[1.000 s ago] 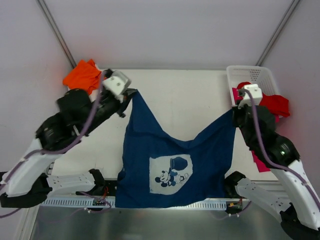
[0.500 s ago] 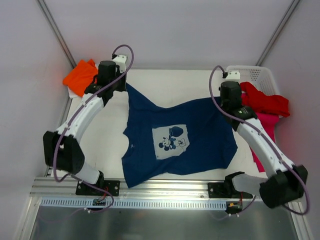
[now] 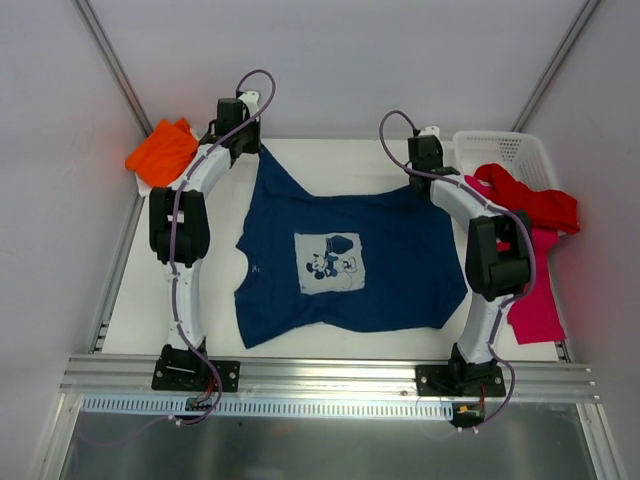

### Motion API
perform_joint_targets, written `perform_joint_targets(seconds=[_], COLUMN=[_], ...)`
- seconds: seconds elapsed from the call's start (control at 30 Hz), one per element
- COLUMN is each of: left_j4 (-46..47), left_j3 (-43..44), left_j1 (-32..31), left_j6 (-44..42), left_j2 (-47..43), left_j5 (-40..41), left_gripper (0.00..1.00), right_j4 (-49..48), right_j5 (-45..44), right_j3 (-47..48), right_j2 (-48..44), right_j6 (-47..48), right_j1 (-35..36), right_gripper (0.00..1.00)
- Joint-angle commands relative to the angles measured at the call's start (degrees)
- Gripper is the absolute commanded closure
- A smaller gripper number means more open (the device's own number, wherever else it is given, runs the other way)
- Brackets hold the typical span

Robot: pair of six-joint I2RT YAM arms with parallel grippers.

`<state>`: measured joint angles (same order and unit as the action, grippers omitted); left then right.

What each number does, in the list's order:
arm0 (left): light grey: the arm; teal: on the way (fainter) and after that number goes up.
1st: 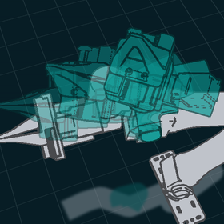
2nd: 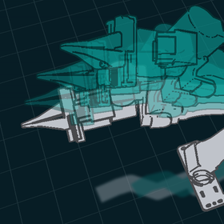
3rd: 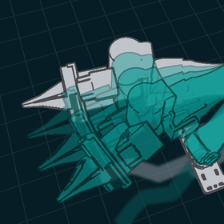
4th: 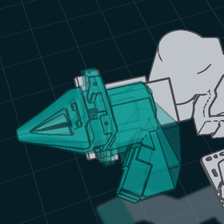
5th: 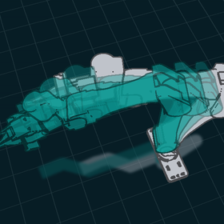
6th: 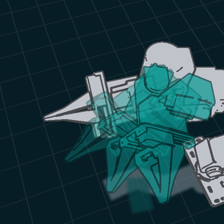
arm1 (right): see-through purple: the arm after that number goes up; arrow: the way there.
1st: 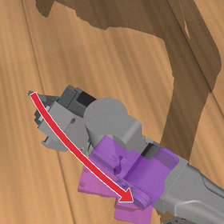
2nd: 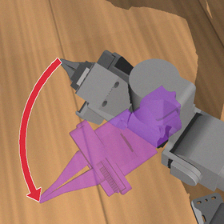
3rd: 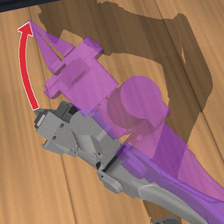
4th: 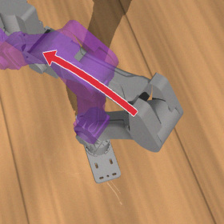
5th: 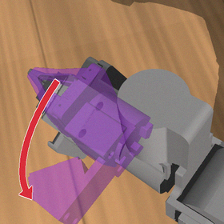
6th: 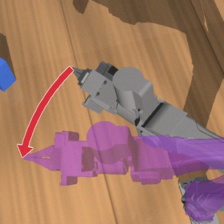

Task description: Fold and stack the t-shirts

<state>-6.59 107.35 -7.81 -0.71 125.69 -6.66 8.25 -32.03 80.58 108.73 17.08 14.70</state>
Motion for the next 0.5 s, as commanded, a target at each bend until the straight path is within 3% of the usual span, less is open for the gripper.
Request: perform_joint_targets(seconds=[0.0,0.17,0.37,0.4,0.43,0.47], left_j4=[3.0,-2.2,-0.1,1.0,1.7,2.8], left_j3=[11.8,31.6,35.9,35.8,35.4,33.9], left_j1=[1.8,3.1,4.9,5.1,5.2,5.2], left_j6=[0.4,-0.2,-0.1,0.2,0.1,-0.3], left_j2=[5.9,17.7,24.5,25.4,25.7,25.6], left_j5=[-1.9,-3.7,-2.5,-2.1,-0.8,0.1], left_gripper=[1.0,1.0,1.0,0.84,0.57,0.26], right_j4=[-2.2,-1.4,-1.4,-1.4,-1.2,0.3], right_j5=[-0.3,-0.8,-2.9,-4.0,-4.9,-6.4], right_j3=[9.9,18.5,25.6,26.3,28.1,29.5], right_j2=[4.5,11.1,18.2,18.9,20.5,21.3], right_j6=[1.8,3.2,3.1,3.0,2.3,1.6], right_j1=[-1.0,-1.5,-2.1,-2.1,-2.0,-2.1], right_gripper=[1.0,1.0,1.0,1.0,1.0,0.8])
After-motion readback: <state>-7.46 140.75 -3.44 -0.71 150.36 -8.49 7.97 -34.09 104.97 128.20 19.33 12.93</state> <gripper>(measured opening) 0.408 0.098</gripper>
